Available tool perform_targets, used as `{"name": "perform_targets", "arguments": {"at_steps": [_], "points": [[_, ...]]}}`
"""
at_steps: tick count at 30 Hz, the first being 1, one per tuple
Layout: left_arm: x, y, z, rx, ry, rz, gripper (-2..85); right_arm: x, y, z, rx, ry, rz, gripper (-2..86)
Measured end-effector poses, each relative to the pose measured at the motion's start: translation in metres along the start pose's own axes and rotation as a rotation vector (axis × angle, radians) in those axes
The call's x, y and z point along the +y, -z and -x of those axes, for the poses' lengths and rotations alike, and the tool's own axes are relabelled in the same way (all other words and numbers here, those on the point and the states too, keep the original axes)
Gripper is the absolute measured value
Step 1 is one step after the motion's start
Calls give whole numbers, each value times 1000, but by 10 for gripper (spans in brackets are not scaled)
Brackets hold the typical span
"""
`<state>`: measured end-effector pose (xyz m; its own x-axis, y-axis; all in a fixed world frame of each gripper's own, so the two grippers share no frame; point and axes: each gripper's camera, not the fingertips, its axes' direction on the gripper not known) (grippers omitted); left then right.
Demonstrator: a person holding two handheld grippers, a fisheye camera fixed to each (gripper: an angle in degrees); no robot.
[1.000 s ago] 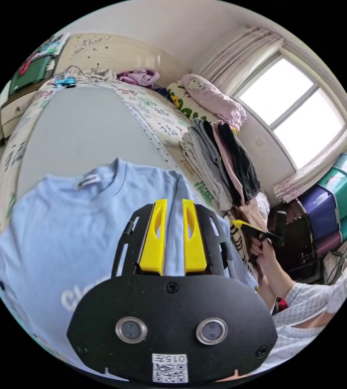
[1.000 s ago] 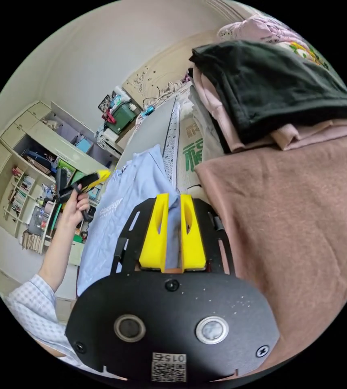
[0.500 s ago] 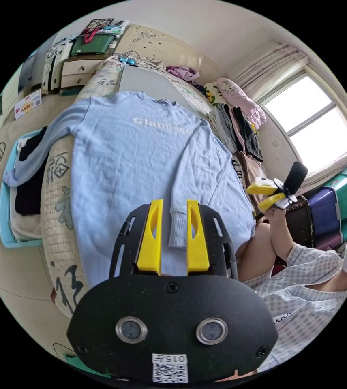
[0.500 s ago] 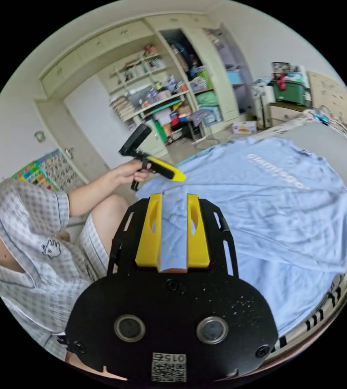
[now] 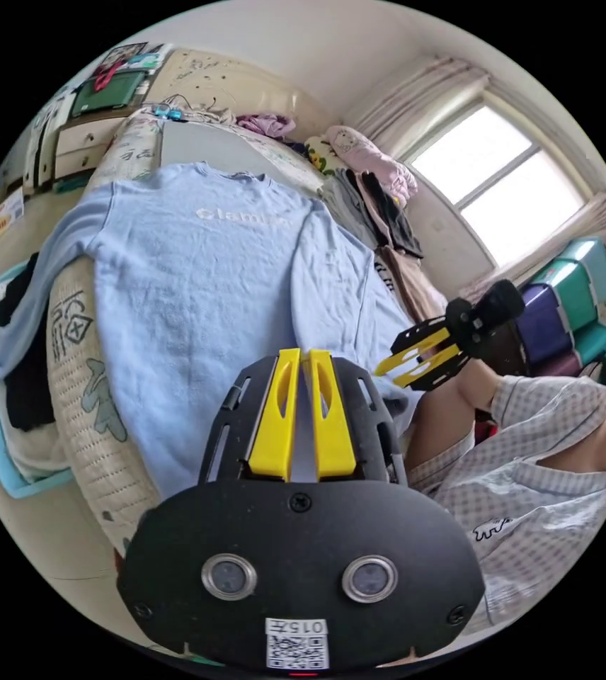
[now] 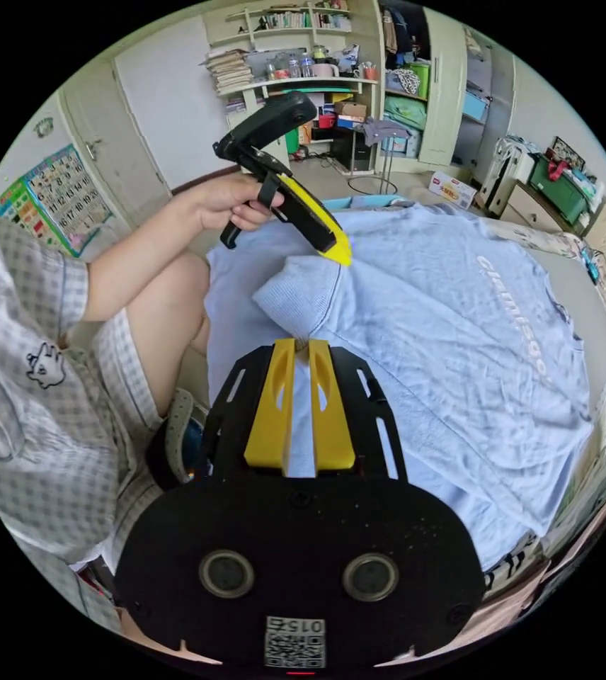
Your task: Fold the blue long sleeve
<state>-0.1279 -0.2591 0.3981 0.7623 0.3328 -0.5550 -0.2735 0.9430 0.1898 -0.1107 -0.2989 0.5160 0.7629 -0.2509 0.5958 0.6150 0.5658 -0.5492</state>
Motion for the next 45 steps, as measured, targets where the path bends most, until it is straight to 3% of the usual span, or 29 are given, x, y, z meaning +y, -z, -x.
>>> {"name": "perform_targets", "arguments": {"at_steps": [6, 10, 12, 15, 19, 22, 25, 29, 32, 36, 38, 45], "points": [[32, -7, -3, -70, -3, 93, 34, -4, -13, -7, -92, 9, 20, 48], [49, 8, -8, -146, -15, -12, 54, 5, 25, -37, -210, 11, 11, 60], [56, 18, -19, -132, -84, -97, 61, 19, 56, -62, -174, -73, -47, 61], [63, 13, -47, 8, -275, -150, 69, 66, 112, -125, -7, -414, -235, 76], [53, -35, -79, -9, -393, 50, 104, 159, 136, -205, 224, -962, -371, 94], [54, -63, -84, -67, -398, 156, 106, 201, 127, -240, 90, -1158, -448, 128], [62, -73, -87, -27, -429, 196, 63, 208, 121, -252, -17, -1150, -528, 121], [81, -72, -99, 15, -564, 210, 6, 203, 113, -265, 46, -1182, -461, 74], [86, -73, -93, 7, -535, 220, 16, 204, 110, -273, 43, -1194, -451, 66], [87, -55, -73, 2, -407, 92, 66, 211, 111, -278, -6, -1214, -528, 78], [91, -62, -64, -48, -378, 165, 78, 210, 106, -283, -25, -1215, -513, 85], [104, -68, -67, -157, -441, 199, 25, 196, 96, -286, 34, -1187, -447, 42]]}}
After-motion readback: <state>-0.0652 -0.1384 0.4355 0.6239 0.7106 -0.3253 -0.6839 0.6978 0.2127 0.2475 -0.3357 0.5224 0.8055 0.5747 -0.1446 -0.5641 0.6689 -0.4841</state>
